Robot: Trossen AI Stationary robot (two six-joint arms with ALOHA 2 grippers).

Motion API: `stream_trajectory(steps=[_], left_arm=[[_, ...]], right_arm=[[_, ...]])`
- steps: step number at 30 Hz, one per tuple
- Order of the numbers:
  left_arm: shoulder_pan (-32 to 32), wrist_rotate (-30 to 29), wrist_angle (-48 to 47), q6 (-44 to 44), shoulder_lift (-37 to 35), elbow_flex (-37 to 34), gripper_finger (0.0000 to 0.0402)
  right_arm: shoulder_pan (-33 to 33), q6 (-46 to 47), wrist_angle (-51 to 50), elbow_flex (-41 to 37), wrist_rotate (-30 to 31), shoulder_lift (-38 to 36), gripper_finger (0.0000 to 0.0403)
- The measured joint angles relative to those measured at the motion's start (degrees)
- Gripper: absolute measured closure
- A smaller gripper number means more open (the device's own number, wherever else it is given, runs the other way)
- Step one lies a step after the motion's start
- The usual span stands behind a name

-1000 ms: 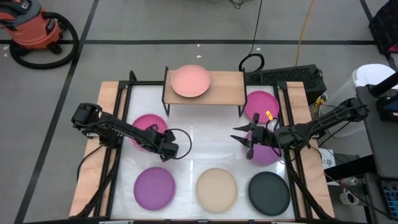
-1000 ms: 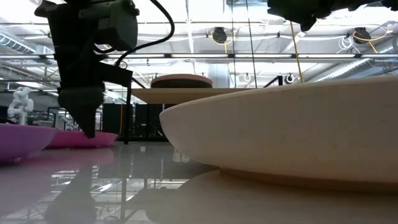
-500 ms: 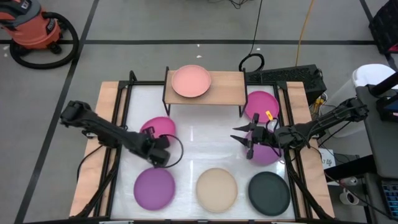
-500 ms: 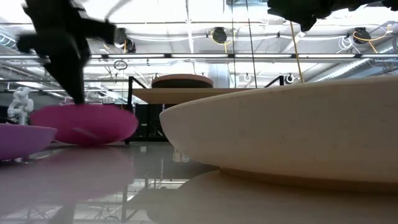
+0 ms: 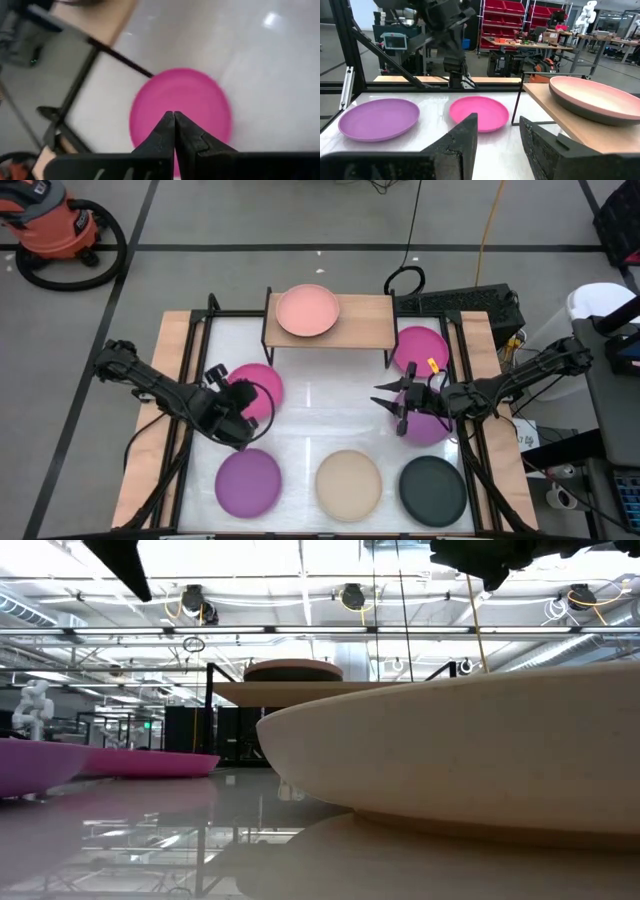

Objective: Place and stack plates onto a shelf
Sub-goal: Stack the bottom pink plate on top of the light pink plate on the shelf

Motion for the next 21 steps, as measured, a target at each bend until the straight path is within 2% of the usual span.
stream_trajectory(steps=[5, 11, 21], left_arm=[[0.2, 8.5, 12.2, 8.8, 0.1, -4.6, 0.0396], [-0.9, 20.4, 31.8, 20.2, 0.1, -16.1, 0.0369], [1.8, 19.4, 36.6, 17.1, 0.1, -29.6, 0.0276]], right_arm=[[0.0, 0.0, 0.0, 0.0, 0.0, 0.0, 0.0275], [0.0, 0.5, 0.0, 0.0, 0.0, 0.0, 0.0275], [0.0, 2.5, 0.0, 0.0, 0.0, 0.0, 0.0275]])
